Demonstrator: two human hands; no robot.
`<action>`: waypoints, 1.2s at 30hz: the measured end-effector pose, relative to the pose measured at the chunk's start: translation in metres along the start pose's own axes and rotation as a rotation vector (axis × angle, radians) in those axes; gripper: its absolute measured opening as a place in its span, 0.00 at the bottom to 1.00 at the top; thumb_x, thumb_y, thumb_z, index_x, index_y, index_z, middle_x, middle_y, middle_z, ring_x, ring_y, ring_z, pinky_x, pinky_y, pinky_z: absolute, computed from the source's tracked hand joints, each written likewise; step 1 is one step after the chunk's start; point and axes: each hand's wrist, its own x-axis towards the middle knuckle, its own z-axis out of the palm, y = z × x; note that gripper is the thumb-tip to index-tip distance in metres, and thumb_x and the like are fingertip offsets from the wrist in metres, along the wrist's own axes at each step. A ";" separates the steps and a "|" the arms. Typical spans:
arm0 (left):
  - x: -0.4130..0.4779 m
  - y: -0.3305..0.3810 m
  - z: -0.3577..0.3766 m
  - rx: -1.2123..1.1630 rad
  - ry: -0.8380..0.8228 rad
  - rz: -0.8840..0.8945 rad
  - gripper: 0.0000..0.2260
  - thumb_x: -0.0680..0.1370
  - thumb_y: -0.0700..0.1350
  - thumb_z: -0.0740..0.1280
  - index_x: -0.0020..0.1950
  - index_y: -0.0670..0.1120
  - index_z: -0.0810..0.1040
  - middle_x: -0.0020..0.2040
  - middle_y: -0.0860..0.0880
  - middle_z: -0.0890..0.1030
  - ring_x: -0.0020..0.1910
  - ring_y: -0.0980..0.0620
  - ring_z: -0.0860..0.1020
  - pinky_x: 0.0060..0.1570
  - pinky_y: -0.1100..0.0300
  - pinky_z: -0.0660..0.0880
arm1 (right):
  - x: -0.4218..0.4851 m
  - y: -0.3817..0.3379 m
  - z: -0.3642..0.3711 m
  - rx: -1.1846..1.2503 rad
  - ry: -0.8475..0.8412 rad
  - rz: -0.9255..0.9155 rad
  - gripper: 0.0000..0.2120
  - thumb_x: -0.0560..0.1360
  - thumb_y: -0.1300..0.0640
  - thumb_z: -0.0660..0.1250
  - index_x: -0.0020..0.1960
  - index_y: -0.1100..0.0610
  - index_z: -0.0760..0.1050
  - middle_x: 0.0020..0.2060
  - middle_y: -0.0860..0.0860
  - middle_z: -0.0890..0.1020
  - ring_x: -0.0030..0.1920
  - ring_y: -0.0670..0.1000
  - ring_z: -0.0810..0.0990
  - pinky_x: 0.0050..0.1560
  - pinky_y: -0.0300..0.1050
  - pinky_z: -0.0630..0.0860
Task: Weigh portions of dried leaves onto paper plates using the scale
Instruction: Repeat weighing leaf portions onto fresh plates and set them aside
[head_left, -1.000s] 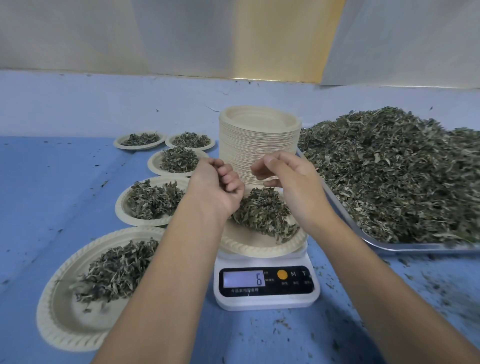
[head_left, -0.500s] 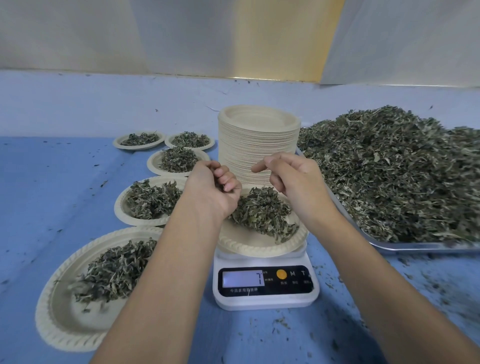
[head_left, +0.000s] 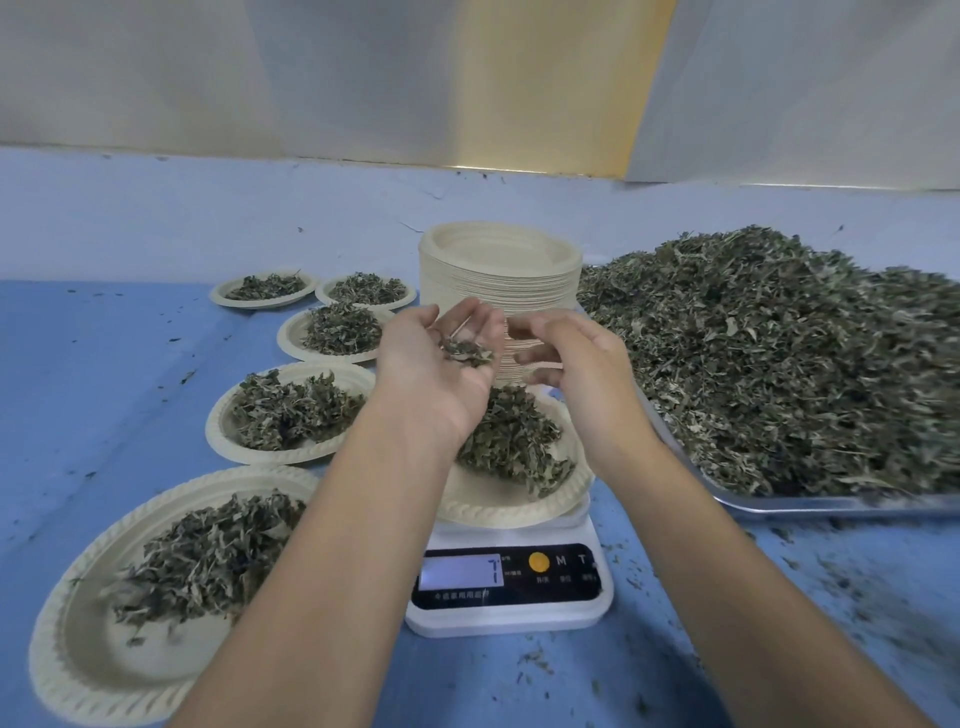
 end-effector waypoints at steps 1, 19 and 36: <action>-0.001 -0.004 0.005 0.002 -0.027 -0.008 0.16 0.82 0.43 0.52 0.48 0.34 0.74 0.47 0.38 0.77 0.48 0.44 0.78 0.50 0.58 0.76 | 0.002 -0.001 -0.001 0.095 0.016 0.034 0.10 0.78 0.61 0.60 0.49 0.59 0.80 0.45 0.54 0.84 0.42 0.48 0.79 0.46 0.45 0.75; 0.027 -0.156 0.077 0.573 -0.211 -0.293 0.27 0.81 0.60 0.53 0.76 0.47 0.59 0.75 0.49 0.62 0.73 0.50 0.61 0.63 0.54 0.63 | 0.017 0.006 -0.109 0.318 0.684 0.208 0.11 0.78 0.61 0.57 0.53 0.59 0.78 0.60 0.58 0.79 0.61 0.54 0.76 0.57 0.48 0.71; 0.013 -0.135 0.057 0.462 -0.246 -0.219 0.17 0.82 0.56 0.55 0.60 0.47 0.75 0.51 0.51 0.79 0.48 0.56 0.78 0.44 0.64 0.73 | 0.016 0.021 -0.082 0.221 0.501 0.085 0.20 0.72 0.74 0.54 0.53 0.57 0.79 0.53 0.57 0.82 0.56 0.55 0.81 0.62 0.53 0.75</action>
